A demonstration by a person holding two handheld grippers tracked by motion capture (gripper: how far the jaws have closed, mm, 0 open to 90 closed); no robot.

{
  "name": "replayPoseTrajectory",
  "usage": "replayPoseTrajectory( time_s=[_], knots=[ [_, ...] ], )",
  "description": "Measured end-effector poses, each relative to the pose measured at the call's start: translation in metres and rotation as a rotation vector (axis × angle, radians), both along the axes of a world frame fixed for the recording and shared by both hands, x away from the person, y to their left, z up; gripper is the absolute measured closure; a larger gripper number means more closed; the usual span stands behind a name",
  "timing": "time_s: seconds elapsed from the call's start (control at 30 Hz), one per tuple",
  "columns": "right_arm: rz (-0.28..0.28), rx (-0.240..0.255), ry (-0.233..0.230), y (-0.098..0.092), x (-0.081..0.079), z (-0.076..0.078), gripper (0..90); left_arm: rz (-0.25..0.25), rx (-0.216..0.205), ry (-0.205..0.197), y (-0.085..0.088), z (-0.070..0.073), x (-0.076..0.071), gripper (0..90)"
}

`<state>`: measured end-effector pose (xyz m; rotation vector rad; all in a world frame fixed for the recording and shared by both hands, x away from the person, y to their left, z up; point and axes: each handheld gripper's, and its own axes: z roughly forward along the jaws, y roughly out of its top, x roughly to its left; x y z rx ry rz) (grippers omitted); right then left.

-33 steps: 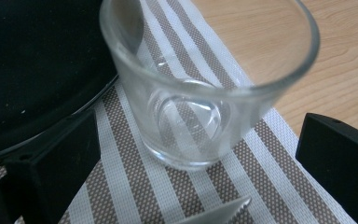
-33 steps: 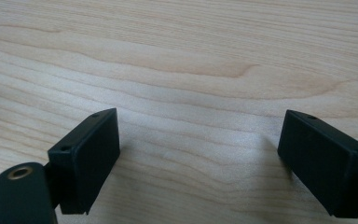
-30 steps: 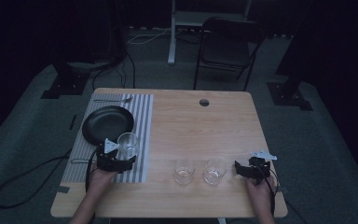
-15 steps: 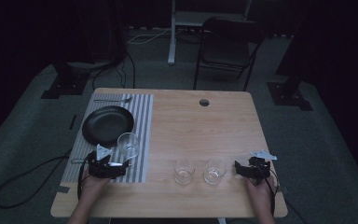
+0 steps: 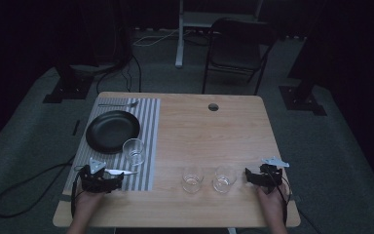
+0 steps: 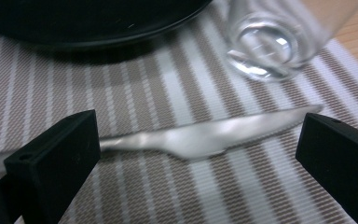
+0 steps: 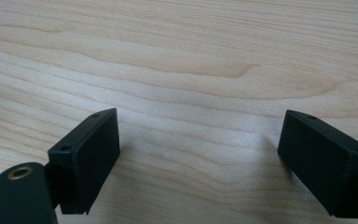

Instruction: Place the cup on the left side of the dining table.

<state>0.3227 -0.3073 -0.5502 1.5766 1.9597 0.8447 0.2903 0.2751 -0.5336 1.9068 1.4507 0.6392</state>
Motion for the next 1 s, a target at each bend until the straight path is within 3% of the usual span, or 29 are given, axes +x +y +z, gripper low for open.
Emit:
replayPoseTrajectory(
  time_s=[0.23,0.5,0.73,1.0],
  knots=[
    [0.000,0.000,0.000,0.000,0.000,0.000,12.4,0.056,-0.014,0.020,0.017,-0.003,-0.005,0.3],
    [0.000,0.000,0.000,0.000,0.000,0.000,12.4,0.115,0.011,0.041,0.031,-0.006,-0.009,0.3],
    [0.000,0.000,0.000,0.000,0.000,0.000,12.4,0.114,0.031,0.076,0.039,-0.010,-0.012,0.3],
    [0.000,0.000,0.000,0.000,0.000,0.000,12.4,0.132,0.037,0.088,0.044,-0.011,-0.012,0.3]
  ],
)
